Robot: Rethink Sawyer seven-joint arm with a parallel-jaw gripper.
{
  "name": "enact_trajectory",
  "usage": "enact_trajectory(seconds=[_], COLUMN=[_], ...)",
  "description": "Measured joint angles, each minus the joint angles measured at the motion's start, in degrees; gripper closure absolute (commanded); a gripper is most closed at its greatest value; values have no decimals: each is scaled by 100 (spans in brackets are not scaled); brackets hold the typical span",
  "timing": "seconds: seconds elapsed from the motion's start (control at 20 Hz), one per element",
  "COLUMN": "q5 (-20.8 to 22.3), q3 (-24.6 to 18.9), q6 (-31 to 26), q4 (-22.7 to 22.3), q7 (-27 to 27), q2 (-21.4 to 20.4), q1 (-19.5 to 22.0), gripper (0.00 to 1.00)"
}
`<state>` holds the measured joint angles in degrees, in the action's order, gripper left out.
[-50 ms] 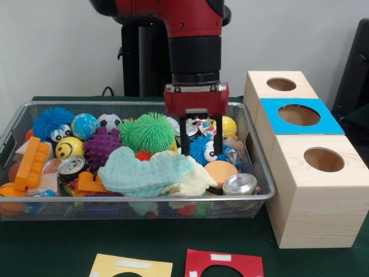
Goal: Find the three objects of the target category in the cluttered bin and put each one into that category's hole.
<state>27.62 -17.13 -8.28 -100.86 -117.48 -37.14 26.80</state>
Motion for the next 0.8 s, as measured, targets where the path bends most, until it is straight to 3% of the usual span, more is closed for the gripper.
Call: enact_trajectory(seconds=[0.3,0.8], q5=[-103,-317], q3=[605,1303], q6=[852,1012], q4=[-23,-75], q7=[-12,-12], q2=[411,639], q1=[-216,-342], gripper=[0,0])
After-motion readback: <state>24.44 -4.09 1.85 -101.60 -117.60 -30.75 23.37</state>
